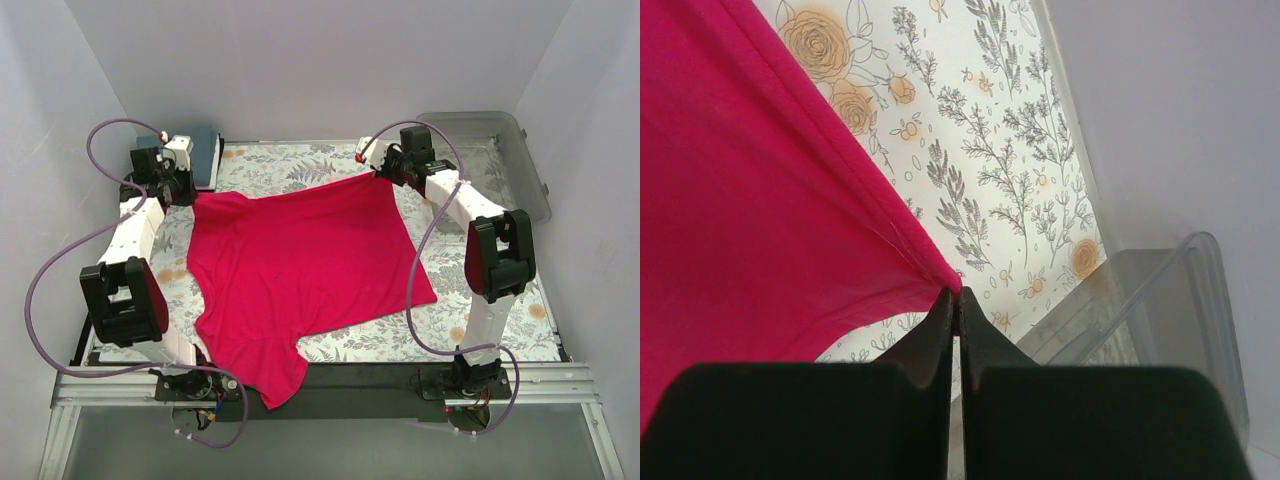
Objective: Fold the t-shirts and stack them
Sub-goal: Fold the tshirt
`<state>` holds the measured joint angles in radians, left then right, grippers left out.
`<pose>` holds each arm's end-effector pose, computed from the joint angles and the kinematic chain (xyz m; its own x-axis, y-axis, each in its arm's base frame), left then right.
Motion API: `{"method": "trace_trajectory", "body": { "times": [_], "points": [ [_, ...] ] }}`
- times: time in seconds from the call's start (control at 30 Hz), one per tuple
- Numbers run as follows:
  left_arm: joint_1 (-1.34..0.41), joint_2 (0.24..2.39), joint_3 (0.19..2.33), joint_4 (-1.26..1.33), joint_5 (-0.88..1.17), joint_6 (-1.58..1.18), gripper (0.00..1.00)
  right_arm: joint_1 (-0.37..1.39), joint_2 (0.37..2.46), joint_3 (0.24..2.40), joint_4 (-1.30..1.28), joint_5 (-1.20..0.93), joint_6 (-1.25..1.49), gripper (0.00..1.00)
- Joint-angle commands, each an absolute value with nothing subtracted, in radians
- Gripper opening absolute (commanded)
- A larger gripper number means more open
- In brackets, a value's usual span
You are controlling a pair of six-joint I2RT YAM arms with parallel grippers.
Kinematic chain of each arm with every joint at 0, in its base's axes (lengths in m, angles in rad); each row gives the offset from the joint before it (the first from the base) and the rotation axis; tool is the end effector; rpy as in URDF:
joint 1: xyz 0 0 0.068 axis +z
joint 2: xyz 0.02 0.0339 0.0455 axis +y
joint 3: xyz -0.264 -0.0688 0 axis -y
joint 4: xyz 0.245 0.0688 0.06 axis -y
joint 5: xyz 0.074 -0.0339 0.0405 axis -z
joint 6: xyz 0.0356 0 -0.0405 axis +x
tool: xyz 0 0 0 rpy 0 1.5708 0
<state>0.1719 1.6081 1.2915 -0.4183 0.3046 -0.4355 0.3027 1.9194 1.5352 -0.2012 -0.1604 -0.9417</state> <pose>0.3579 0.0513 0.2857 -0.6226 -0.5166 -0.5878 -0.2279 0.8383 -0.4953 0.4286 0.1398 0.2651 0.0303 -0.8267 -0.5618 -0.6744 0.3979 -0.6220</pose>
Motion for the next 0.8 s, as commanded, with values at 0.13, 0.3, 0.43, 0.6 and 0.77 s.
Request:
{"method": "trace_trajectory", "body": {
  "times": [0.13, 0.3, 0.43, 0.6, 0.77],
  "points": [
    [0.169, 1.367, 1.158, -0.455, 0.314, -0.413, 0.00, 0.301, 1.873, 1.471, -0.158, -0.172, -0.980, 0.01],
    [0.169, 1.260, 1.095, -0.549, 0.325, -0.397, 0.00, 0.301, 1.826, 1.413, -0.158, -0.186, -1.011, 0.01],
    [0.167, 1.177, 1.020, -0.609, 0.350, -0.388, 0.00, 0.299, 1.793, 1.368, -0.158, -0.193, -1.029, 0.01],
    [0.164, 1.126, 0.914, -0.656, 0.341, -0.370, 0.00, 0.299, 1.764, 1.312, -0.160, -0.201, -1.052, 0.01],
    [0.155, 1.082, 0.827, -0.687, 0.357, -0.374, 0.00, 0.301, 1.761, 1.272, -0.160, -0.189, -1.089, 0.01]
  ]
}}
